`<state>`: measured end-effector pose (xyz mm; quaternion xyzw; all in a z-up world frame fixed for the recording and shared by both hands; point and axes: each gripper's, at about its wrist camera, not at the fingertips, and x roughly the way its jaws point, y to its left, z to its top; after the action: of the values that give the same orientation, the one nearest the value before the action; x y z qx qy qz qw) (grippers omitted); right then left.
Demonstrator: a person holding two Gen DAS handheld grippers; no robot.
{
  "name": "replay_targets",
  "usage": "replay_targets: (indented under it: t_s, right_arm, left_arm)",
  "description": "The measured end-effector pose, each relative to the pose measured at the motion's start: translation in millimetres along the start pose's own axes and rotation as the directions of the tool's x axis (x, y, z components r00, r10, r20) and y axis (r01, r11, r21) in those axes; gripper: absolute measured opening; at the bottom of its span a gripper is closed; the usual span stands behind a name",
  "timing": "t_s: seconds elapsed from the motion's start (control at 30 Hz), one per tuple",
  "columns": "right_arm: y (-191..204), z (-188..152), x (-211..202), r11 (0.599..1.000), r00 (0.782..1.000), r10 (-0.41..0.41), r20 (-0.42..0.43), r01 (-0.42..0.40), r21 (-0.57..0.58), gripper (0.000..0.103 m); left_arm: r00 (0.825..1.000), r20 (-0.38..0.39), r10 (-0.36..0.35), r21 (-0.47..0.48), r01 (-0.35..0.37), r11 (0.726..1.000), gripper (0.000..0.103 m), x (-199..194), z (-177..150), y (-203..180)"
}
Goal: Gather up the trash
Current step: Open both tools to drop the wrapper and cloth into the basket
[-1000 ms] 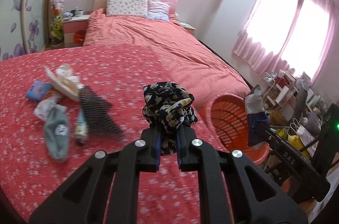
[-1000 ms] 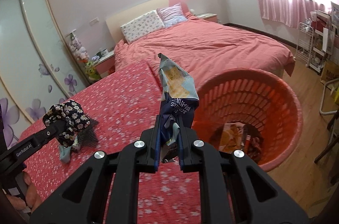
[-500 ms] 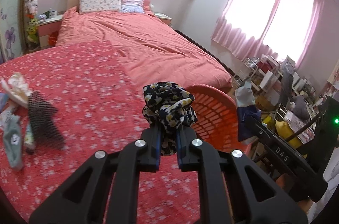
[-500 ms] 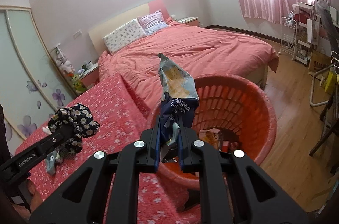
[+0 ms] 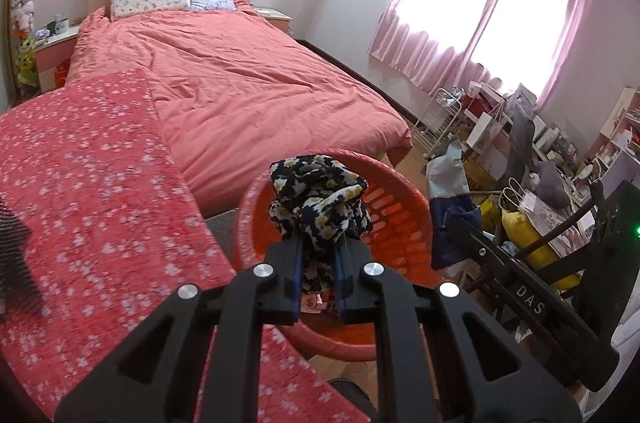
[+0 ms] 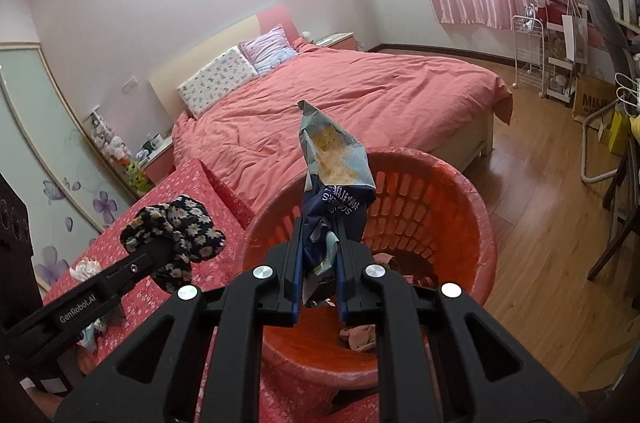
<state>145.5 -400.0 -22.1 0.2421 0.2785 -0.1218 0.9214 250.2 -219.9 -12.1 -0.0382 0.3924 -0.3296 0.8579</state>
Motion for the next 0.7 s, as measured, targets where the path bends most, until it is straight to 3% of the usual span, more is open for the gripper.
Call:
replay_targets:
  t_s: [0.13,0.27,0.37,0.7]
  right_arm:
    - [-5,2,4,1.000,1.000,-0.004,-0.003,0.004,0.012,0.016]
    - [-10,3,7,1.000,1.000,-0.009,-0.005,0.009,0.020,0.036]
    - [-13,3,8,1.000,1.000,-0.013,-0.009,0.013,0.025,0.042]
    - [-3,-1,3,0.998,0.998,-0.061,0.000,0.061,-0.024,0.054]
  left_arm:
    - [1.000,-0.020,-0.009,-0.001,0.009,1.000,0.017,14,0,-3]
    - [0.999,-0.034,-0.001,-0.010,0.001,1.000,0.027,25,0,-1]
    - [0.999,-0.036,0.013,-0.011,-0.013,1.000,0.034,27,0,3]
    - [0.991,-0.003,0.136,-0.015,-0.136,0.991,0.062,2,-11,33]
